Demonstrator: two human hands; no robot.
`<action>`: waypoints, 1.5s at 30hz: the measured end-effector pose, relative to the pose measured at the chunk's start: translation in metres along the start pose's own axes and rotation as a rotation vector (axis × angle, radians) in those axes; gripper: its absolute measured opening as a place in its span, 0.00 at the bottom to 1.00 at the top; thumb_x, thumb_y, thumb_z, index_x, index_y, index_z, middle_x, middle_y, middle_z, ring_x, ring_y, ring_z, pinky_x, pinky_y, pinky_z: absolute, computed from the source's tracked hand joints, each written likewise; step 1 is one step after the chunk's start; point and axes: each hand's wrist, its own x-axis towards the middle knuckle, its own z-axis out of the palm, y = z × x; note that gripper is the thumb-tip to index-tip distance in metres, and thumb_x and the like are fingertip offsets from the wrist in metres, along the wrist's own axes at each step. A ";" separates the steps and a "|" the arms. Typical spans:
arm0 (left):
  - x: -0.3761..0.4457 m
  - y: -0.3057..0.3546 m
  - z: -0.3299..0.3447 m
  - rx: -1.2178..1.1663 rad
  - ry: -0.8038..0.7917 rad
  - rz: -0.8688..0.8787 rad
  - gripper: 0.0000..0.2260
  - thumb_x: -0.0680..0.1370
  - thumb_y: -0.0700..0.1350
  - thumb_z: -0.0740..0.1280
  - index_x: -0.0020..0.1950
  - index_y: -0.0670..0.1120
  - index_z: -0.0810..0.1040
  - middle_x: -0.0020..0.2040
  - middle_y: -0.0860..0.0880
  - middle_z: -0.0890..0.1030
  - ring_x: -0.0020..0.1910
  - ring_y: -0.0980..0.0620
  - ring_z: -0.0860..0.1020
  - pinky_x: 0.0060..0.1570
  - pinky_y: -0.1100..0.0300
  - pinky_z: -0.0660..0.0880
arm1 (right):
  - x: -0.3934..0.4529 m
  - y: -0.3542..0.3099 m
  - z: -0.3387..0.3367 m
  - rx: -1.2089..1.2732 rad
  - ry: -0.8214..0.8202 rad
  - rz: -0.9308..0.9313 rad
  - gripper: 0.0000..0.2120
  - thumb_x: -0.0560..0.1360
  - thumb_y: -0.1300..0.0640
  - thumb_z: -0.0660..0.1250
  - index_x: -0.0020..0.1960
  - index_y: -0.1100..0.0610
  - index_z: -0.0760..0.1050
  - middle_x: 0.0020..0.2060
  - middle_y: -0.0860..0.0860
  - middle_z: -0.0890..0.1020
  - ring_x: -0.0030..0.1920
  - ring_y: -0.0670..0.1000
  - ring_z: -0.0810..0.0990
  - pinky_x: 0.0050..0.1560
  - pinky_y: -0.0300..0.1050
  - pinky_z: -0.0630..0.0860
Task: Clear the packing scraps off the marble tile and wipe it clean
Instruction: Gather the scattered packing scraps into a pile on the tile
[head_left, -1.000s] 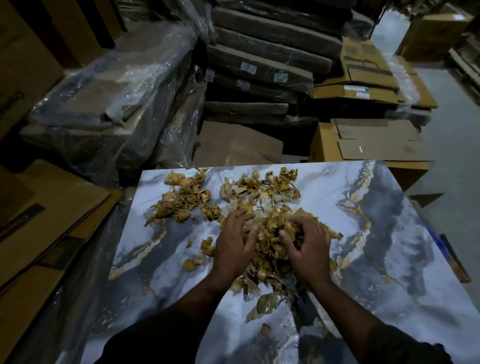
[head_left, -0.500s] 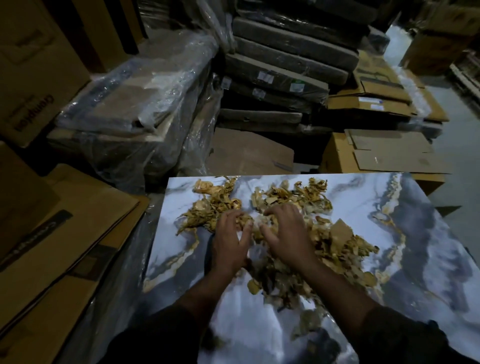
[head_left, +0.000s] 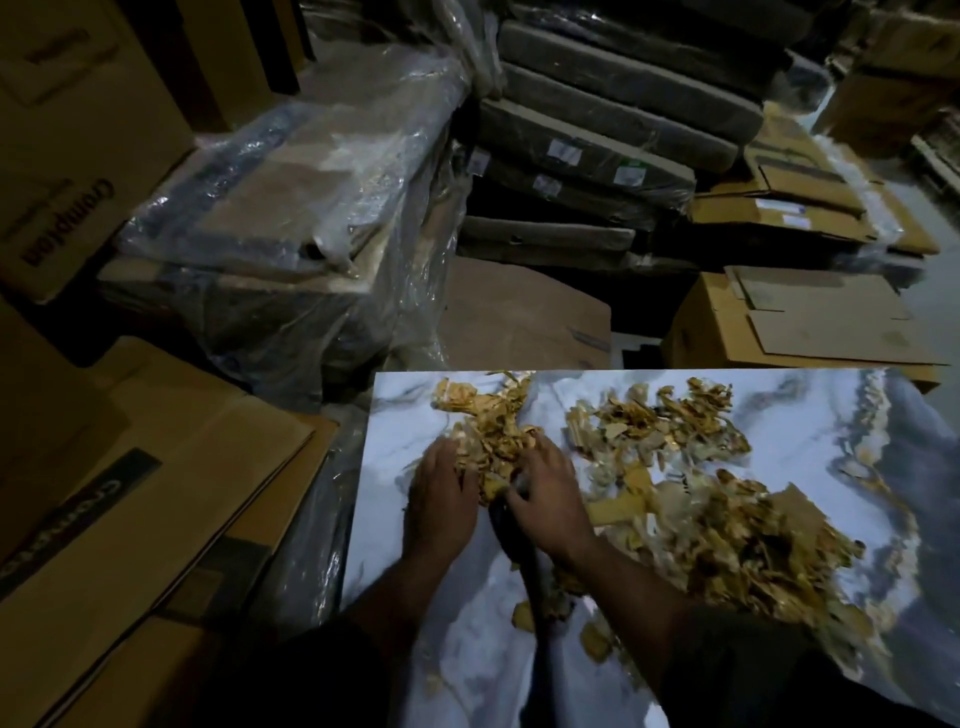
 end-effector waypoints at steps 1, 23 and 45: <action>0.000 -0.003 0.004 -0.007 -0.025 0.007 0.21 0.85 0.49 0.59 0.77 0.44 0.68 0.78 0.44 0.67 0.77 0.44 0.63 0.75 0.51 0.62 | -0.003 -0.001 0.007 0.025 -0.004 -0.017 0.28 0.80 0.46 0.64 0.77 0.53 0.65 0.80 0.53 0.58 0.79 0.56 0.56 0.76 0.55 0.61; 0.099 -0.027 -0.002 0.094 -0.102 0.228 0.22 0.80 0.49 0.68 0.73 0.44 0.74 0.74 0.44 0.73 0.77 0.45 0.65 0.76 0.53 0.58 | 0.108 0.004 0.001 -0.121 -0.040 -0.213 0.22 0.76 0.42 0.67 0.67 0.50 0.77 0.67 0.53 0.75 0.69 0.57 0.69 0.71 0.55 0.65; -0.080 -0.039 0.043 0.118 0.164 0.224 0.16 0.82 0.54 0.59 0.62 0.47 0.78 0.69 0.49 0.77 0.71 0.48 0.72 0.70 0.52 0.69 | -0.122 0.022 0.031 -0.225 0.114 -0.206 0.45 0.72 0.22 0.56 0.80 0.48 0.61 0.79 0.52 0.62 0.80 0.58 0.55 0.76 0.67 0.54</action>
